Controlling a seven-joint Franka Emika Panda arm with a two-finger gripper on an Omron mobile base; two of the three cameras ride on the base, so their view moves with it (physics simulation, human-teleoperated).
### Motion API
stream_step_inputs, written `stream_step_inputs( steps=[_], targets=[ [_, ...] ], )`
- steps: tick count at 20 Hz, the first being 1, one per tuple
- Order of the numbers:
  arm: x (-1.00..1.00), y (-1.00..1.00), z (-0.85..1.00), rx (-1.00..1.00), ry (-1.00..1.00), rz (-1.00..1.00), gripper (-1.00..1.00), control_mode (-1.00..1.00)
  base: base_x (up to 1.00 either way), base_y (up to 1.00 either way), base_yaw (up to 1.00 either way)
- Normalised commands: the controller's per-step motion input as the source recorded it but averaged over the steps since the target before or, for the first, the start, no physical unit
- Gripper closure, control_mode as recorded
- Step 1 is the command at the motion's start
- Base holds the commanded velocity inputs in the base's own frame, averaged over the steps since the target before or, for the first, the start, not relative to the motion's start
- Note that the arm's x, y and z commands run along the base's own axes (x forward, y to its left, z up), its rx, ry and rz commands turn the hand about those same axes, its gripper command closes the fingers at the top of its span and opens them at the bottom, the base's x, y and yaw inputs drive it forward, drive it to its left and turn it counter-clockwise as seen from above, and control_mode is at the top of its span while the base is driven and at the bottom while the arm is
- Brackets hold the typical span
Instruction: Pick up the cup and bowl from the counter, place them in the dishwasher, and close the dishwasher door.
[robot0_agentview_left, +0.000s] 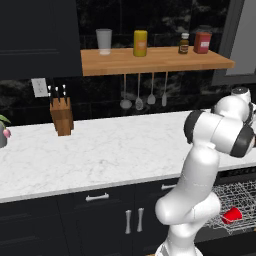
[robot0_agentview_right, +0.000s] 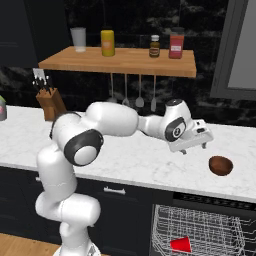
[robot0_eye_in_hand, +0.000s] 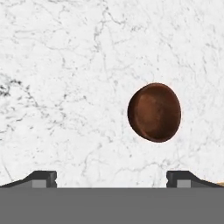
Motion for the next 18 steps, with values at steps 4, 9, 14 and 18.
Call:
stream_step_inputs(
  steps=[4, 9, 14, 18],
  targets=[
    [0.25, -0.34, -0.15, 0.03, 0.0, -0.01, -1.0, -1.0, 0.0, 0.0, 0.0],
    [0.23, -0.38, -0.12, 0.08, 0.0, 0.0, -1.0, -1.0, 0.0, 0.0, 0.0],
    [0.2, -0.14, -0.14, 0.05, 0.0, 0.0, -1.0, -1.0, 0.0, 0.0, 0.0],
    [0.12, -0.06, -0.21, 0.01, 0.0, 0.0, -1.0, -1.0, 0.0, 0.0, 0.0]
  ],
)
